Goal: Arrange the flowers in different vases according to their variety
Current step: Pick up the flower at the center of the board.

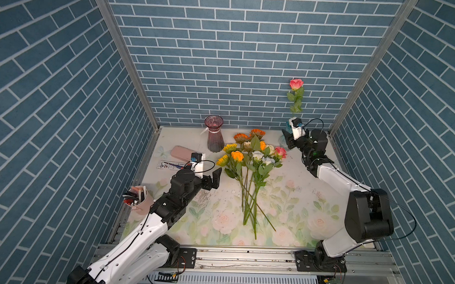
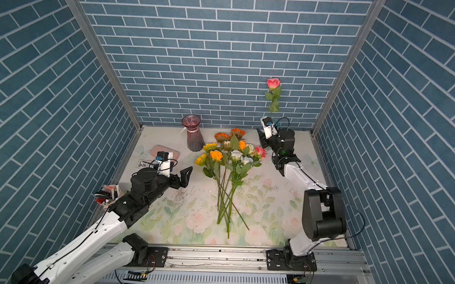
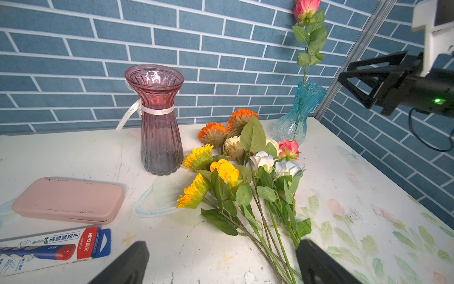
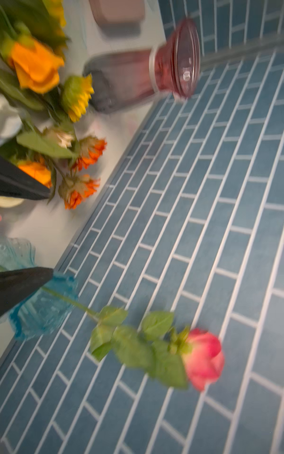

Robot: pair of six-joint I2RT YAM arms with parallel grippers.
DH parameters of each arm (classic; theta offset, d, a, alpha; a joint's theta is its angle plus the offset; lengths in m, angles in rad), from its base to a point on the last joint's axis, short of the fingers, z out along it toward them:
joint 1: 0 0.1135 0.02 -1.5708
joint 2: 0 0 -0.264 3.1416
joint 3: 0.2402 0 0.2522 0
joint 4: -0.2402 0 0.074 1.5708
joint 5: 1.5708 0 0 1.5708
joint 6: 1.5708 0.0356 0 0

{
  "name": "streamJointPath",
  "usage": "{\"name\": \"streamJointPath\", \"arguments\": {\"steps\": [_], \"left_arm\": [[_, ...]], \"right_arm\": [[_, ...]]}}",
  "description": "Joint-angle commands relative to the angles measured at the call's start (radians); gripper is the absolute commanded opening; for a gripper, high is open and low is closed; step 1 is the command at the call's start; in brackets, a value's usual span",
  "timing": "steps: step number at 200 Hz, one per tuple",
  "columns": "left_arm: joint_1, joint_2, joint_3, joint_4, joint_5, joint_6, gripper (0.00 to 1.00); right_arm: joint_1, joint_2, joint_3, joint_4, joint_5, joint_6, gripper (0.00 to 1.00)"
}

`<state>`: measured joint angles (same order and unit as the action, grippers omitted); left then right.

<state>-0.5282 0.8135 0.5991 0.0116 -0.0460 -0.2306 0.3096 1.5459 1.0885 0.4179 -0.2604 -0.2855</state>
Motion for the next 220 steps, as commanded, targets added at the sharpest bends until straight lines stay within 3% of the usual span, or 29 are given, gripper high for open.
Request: {"name": "streamJointPath", "arguments": {"steps": [1,47,83,143,220], "left_arm": [[-0.001,0.003,0.035,-0.032,-0.018,-0.009,1.00],[-0.002,0.023,0.080,-0.099,-0.058,-0.052,1.00],[-0.002,0.055,0.130,-0.191,0.003,-0.016,1.00],[-0.005,0.090,0.209,-0.364,0.250,0.202,1.00],[-0.004,-0.131,0.051,-0.291,0.269,0.341,1.00]], "right_arm": [[0.130,-0.074,-0.004,-0.334,0.062,-0.079,0.48],[0.305,-0.087,-0.063,-0.443,0.116,0.308,0.47],[0.436,0.050,-0.032,-0.524,0.105,0.483,0.47],[0.579,0.254,0.081,-0.614,0.161,0.551,0.47],[0.627,0.298,0.135,-0.699,0.332,0.590,0.42]]}}
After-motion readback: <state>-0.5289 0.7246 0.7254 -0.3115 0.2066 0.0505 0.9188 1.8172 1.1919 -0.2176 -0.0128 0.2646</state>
